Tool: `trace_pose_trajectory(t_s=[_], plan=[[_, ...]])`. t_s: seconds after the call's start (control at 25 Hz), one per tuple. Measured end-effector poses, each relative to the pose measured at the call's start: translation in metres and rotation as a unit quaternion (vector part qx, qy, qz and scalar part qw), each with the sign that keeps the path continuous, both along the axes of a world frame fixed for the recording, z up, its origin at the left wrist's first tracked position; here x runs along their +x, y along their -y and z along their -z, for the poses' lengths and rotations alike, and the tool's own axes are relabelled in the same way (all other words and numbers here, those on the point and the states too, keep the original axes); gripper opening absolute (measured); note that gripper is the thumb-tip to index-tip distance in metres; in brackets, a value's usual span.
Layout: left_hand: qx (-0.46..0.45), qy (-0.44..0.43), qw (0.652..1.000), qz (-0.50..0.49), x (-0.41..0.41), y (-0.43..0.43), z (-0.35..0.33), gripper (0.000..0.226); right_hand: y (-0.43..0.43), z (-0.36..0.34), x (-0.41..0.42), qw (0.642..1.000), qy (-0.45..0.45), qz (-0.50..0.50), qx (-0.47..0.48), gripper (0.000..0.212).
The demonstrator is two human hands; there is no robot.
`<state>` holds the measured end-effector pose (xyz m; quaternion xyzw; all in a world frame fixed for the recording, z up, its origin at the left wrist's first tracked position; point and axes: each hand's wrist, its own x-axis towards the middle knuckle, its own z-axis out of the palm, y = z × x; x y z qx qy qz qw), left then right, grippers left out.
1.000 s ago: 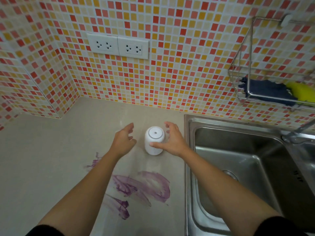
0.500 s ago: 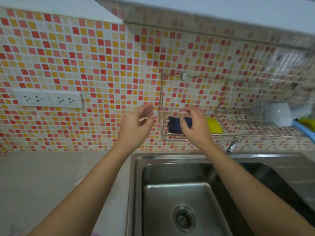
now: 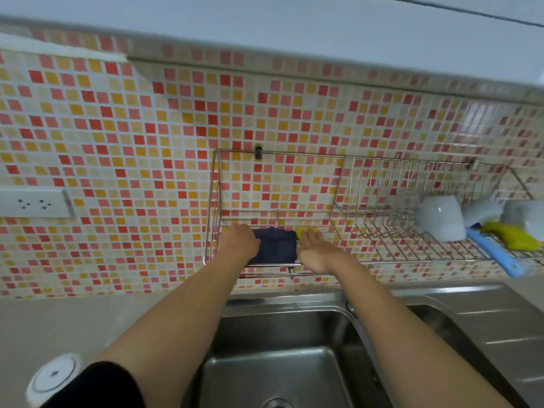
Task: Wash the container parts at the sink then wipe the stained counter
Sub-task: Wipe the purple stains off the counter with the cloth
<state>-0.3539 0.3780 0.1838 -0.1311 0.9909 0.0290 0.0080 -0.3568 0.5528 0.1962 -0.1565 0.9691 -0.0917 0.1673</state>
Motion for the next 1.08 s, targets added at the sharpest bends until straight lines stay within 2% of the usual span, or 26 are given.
trace_pose_trajectory(t_s=[0.16, 0.24, 0.32, 0.36, 0.44, 0.48, 0.56, 0.6, 0.68, 0.76, 0.84, 0.92, 1.08], plan=[[0.174, -0.023, 0.982, -0.064, -0.021, -0.007, -0.007, 0.025, -0.005, 0.004, -0.005, 1.000, -0.004, 0.002, -0.015, 0.059], [0.200, -0.029, 0.978, -0.050, -0.024, -0.007, -0.009, 0.026, -0.006, 0.006, -0.004, 0.999, -0.032, -0.005, -0.023, 0.058], [0.233, -0.070, 0.970, 0.005, -0.019, -0.008, -0.019, 0.022, -0.008, 0.007, -0.002, 0.997, -0.068, 0.000, -0.040, 0.063], [0.271, -0.103, 0.956, 0.041, -0.015, -0.007, -0.027, 0.019, -0.009, 0.007, -0.001, 0.995, -0.082, 0.009, -0.063, 0.068], [0.374, -0.172, 0.906, 0.094, 0.004, -0.004, -0.053, 0.016, -0.007, 0.000, 0.005, 0.981, -0.101, 0.034, -0.162, 0.076], [0.417, -0.193, 0.880, 0.117, 0.015, 0.000, -0.068, 0.015, -0.004, -0.006, 0.010, 0.963, -0.100, 0.049, -0.247, 0.077], [0.458, -0.204, 0.850, 0.162, 0.039, 0.011, -0.093, 0.018, 0.009, -0.023, 0.024, 0.893, -0.086, 0.065, -0.438, 0.077], [0.471, -0.199, 0.841, 0.177, 0.053, 0.018, -0.103, 0.020, 0.018, -0.031, 0.033, 0.858, -0.081, 0.051, -0.505, 0.077], [0.504, -0.187, 0.820, 0.198, 0.080, 0.036, -0.120, 0.022, 0.038, -0.045, 0.052, 0.814, -0.083, -0.013, -0.574, 0.071], [0.527, -0.192, 0.801, 0.210, 0.111, 0.060, -0.131, 0.023, 0.064, -0.054, 0.074, 0.794, -0.092, -0.072, -0.597, 0.039], [0.529, -0.205, 0.798, 0.204, 0.139, 0.087, -0.134, 0.028, 0.091, -0.055, 0.093, 0.792, -0.117, -0.103, -0.590, 0.014], [0.534, -0.219, 0.799, 0.170, 0.175, 0.123, -0.125, 0.029, 0.127, -0.046, 0.116, 0.798, -0.127, -0.129, -0.575, 0.015], [0.517, -0.250, 0.815, 0.075, 0.255, 0.202, -0.078, 0.041, 0.217, -0.006, 0.170, 0.822, -0.113, -0.197, -0.522, 0.034]])
